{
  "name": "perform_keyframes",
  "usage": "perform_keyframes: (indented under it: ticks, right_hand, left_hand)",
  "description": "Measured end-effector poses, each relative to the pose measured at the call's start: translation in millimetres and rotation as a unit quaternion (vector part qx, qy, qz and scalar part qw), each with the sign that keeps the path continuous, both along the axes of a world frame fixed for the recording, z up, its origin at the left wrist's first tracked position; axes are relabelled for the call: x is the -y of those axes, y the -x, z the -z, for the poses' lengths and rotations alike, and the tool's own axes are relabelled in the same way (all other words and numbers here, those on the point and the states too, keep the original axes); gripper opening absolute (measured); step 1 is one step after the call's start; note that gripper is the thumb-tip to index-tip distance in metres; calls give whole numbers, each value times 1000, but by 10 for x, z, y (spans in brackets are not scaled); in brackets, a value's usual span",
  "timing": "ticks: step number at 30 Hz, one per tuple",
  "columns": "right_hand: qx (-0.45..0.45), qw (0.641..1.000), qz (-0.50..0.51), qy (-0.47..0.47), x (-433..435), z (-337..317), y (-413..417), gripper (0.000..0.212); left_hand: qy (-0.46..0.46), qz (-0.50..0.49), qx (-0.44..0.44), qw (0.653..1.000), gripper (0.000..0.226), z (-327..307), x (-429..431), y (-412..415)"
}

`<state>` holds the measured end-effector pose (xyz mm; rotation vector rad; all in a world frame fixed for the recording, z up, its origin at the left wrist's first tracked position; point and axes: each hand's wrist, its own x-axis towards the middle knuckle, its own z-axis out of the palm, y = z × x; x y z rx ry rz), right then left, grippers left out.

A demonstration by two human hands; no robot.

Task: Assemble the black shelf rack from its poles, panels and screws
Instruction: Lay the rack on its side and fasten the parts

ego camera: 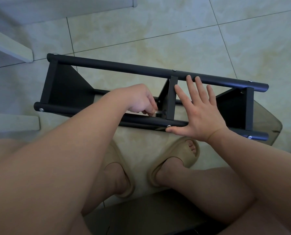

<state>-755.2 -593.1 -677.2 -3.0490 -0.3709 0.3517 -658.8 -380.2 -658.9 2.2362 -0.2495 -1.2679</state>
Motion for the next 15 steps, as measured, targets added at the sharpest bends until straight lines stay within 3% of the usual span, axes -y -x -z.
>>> perform_keyframes:
  ticks: [7,15]
  right_hand:
    - [1,1000,3,-8,-5,-7,-19,122]
    - [4,1000,1,-9,-6,-5,-21,121]
  left_hand:
    - [11,-43,21,999,21,41,57,-16]
    - [108,-271,-113,950,9,94,216,59]
